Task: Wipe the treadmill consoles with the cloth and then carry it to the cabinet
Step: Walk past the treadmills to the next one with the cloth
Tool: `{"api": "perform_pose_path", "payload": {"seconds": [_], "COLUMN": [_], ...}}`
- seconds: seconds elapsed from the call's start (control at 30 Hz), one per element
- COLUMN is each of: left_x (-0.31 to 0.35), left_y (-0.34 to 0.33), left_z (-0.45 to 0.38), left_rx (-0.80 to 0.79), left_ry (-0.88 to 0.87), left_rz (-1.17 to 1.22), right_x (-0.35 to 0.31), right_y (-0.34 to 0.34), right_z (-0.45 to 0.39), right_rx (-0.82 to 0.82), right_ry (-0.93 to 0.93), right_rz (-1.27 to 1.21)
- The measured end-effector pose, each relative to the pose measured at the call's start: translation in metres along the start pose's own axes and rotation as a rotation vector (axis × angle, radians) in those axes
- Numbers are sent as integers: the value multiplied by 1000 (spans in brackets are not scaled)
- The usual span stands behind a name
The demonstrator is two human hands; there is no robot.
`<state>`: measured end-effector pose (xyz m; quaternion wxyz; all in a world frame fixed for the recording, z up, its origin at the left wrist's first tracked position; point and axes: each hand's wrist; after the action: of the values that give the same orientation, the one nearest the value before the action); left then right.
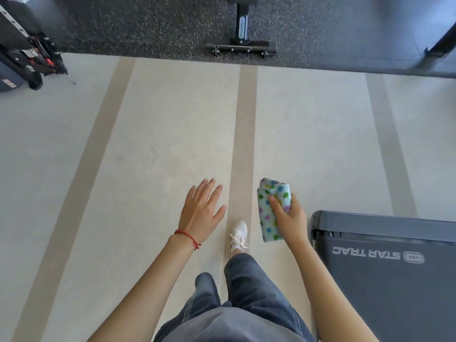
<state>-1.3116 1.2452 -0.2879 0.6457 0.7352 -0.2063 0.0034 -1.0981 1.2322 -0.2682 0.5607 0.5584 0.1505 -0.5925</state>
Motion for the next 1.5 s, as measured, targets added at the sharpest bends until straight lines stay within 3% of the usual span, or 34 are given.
{"api": "perform_pose_path", "payload": {"seconds": [0.3, 0.77, 1.07, 1.5], "left_x": [27, 115, 220, 435], "left_y": [-23, -97, -147, -230], "left_z": [-165, -425, -581, -640], "left_rx": [-25, -87, -127, -191], "left_ry": [-110, -516, -874, -1241], "left_rz": [28, 149, 191, 361], "right_x": [-54, -84, -95, -44], "right_y": [24, 93, 162, 295], "right_z": [-135, -313, -400, -438], "right_rx": [70, 443, 804, 1170], "right_ry": [-59, -236, -431, -555], "right_rz": [-69, -220, -285, -430]}}
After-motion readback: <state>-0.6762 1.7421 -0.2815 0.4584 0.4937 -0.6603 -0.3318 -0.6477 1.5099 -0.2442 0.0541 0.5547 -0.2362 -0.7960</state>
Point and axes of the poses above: each hand's wrist, its own z-axis away from the middle knuckle, its own y-axis out of the back of the hand, x = y × z, and after that the axes turned 12 degrees about x, right-handed
